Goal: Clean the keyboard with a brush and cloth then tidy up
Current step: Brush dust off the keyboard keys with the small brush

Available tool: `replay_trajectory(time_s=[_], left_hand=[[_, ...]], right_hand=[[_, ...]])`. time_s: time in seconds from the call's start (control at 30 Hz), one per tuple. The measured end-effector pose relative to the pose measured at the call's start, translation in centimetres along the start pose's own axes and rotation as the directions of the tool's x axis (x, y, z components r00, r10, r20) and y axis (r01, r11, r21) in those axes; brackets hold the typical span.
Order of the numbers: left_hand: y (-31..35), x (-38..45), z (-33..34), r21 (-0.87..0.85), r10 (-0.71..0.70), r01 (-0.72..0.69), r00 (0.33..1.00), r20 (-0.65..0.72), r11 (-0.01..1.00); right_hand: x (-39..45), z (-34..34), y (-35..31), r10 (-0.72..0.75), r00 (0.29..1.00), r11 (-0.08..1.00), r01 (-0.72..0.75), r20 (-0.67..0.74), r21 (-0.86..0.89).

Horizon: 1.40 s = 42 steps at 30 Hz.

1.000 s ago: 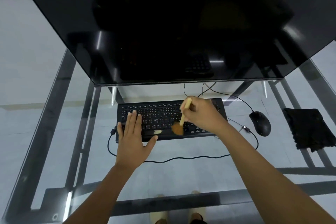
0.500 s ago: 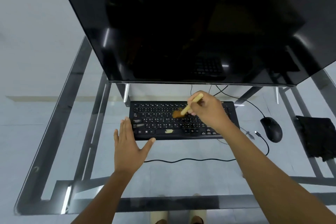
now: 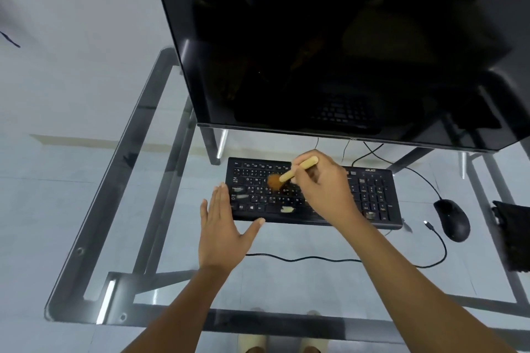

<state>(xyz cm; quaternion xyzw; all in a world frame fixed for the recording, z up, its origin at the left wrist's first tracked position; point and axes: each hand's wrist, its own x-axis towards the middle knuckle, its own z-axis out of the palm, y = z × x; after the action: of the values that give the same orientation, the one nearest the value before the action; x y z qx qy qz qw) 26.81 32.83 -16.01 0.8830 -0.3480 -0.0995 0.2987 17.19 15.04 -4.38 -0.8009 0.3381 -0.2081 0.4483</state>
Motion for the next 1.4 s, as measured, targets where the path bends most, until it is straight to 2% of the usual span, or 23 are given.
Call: replay_trajectory(time_s=[0.07, 0.13, 0.17, 0.23, 0.3, 0.37, 0.4, 0.43, 0.5, 0.57, 0.63, 0.7, 0.77, 0.8, 0.87, 0.93, 1.0, 1.07, 1.13, 1.2, 1.27, 1.33, 1.4], left_hand=[[-0.1, 0.0, 0.1, 0.012, 0.003, -0.003, 1.0, 0.002, 1.0], [-0.2, -0.1, 0.1, 0.01, 0.008, -0.008, 1.0, -0.002, 1.0], [-0.2, -0.1, 0.1, 0.01, 0.01, -0.01, 1.0, -0.003, 1.0], [-0.1, -0.1, 0.1, 0.018, 0.011, -0.011, 1.0, 0.0, 1.0], [-0.1, 0.0, 0.1, 0.032, 0.014, -0.014, 1.0, 0.005, 0.999], [-0.1, 0.1, 0.0, 0.043, 0.012, -0.013, 1.0, 0.005, 0.999], [-0.1, 0.1, 0.0, 0.045, 0.009, -0.01, 1.0, 0.007, 0.999], [-0.1, 0.1, 0.0, 0.045, 0.006, -0.007, 1.0, 0.008, 0.999], [-0.2, 0.0, 0.1, 0.045, 0.007, -0.007, 1.0, 0.003, 0.999], [-0.2, -0.1, 0.1, 0.051, 0.009, -0.009, 1.0, 0.003, 0.999], [-0.1, 0.0, 0.2, 0.055, 0.008, -0.008, 1.0, 0.004, 0.998], [-0.3, 0.1, 0.1, 0.055, 0.006, -0.006, 1.0, 0.0, 0.998], [-0.3, 0.1, 0.2, 0.06, 0.008, -0.008, 1.0, 0.007, 0.998], [-0.3, 0.1, 0.2, 0.064, 0.006, -0.007, 1.0, 0.011, 0.998], [-0.4, 0.0, 0.2, 0.06, 0.003, -0.004, 1.0, 0.017, 0.998], [-0.2, 0.0, 0.1, 0.045, 0.001, -0.002, 1.0, 0.015, 0.999], [-0.2, 0.1, 0.1, 0.039, -0.001, 0.001, 1.0, 0.012, 0.999], [-0.3, 0.1, 0.0, 0.04, -0.006, 0.005, 1.0, 0.017, 0.999], [-0.3, 0.0, 0.0, 0.029, -0.01, 0.009, 1.0, 0.02, 1.0], [-0.2, 0.1, 0.1, 0.021, -0.007, 0.006, 1.0, 0.013, 1.0], [-0.2, 0.1, 0.1, 0.016, -0.006, 0.006, 1.0, 0.004, 1.0], [-0.3, 0.0, 0.1, 0.009, -0.012, 0.012, 1.0, 0.002, 1.0], [-0.3, 0.0, 0.1, -0.005, -0.01, 0.01, 1.0, 0.001, 1.0]], right_hand=[[-0.9, 1.2, -0.8, 0.138, 0.974, 0.973, -0.167, 0.18, 0.157], [-1.8, 2.6, -1.0, 0.149, 0.922, 0.967, -0.212, 0.357, 0.142], [-2.0, 3.0, -0.9, 0.147, 0.907, 0.969, -0.211, 0.395, 0.125], [-1.6, 3.0, -0.7, 0.205, 0.924, 0.956, -0.26, 0.324, 0.137], [-0.8, 2.2, -0.3, 0.25, 0.959, 0.957, -0.266, 0.132, 0.118], [0.2, 1.2, -0.2, 0.164, 0.985, 0.986, -0.165, -0.055, 0.001], [0.6, 0.9, -0.3, 0.125, 0.989, 0.992, -0.127, -0.085, -0.021], [0.9, 0.9, -0.5, 0.115, 0.991, 0.993, -0.115, -0.063, 0.005], [1.3, 1.3, -1.2, 0.142, 0.985, 0.989, -0.145, 0.103, 0.019], [1.8, 1.7, -1.2, 0.079, 0.979, 0.989, -0.054, 0.187, -0.139], [2.5, 1.8, -1.4, -0.024, 0.998, 0.974, 0.037, 0.06, -0.224], [2.9, 2.0, -1.7, -0.026, 1.0, 0.988, 0.025, -0.005, -0.149], [2.9, 2.3, -1.9, 0.057, 0.992, 0.996, -0.048, 0.111, -0.081], [2.8, 2.6, -1.8, 0.063, 0.984, 0.99, -0.04, 0.168, -0.136], [2.9, 3.2, -1.6, 0.002, 0.993, 0.969, 0.027, 0.117, -0.246], [3.2, 3.3, -1.8, -0.067, 0.998, 0.978, 0.068, 0.015, -0.197], [3.6, 3.7, -2.3, -0.029, 0.998, 0.993, 0.035, 0.058, -0.111], [3.8, 4.3, -2.5, -0.023, 0.984, 0.978, 0.059, 0.176, -0.202], [4.2, 4.7, -2.8, -0.103, 0.987, 0.953, 0.134, 0.125, -0.273], [4.6, 4.9, -3.3, -0.122, 0.991, 0.969, 0.129, 0.045, -0.21], [4.9, 5.2, -3.8, -0.048, 0.993, 0.99, 0.062, 0.106, -0.13], [4.8, 5.8, -3.9, -0.02, 0.976, 0.977, 0.065, 0.217, -0.202], [4.8, 6.2, -3.9, -0.059, 0.989, 0.972, 0.088, 0.136, -0.217]])
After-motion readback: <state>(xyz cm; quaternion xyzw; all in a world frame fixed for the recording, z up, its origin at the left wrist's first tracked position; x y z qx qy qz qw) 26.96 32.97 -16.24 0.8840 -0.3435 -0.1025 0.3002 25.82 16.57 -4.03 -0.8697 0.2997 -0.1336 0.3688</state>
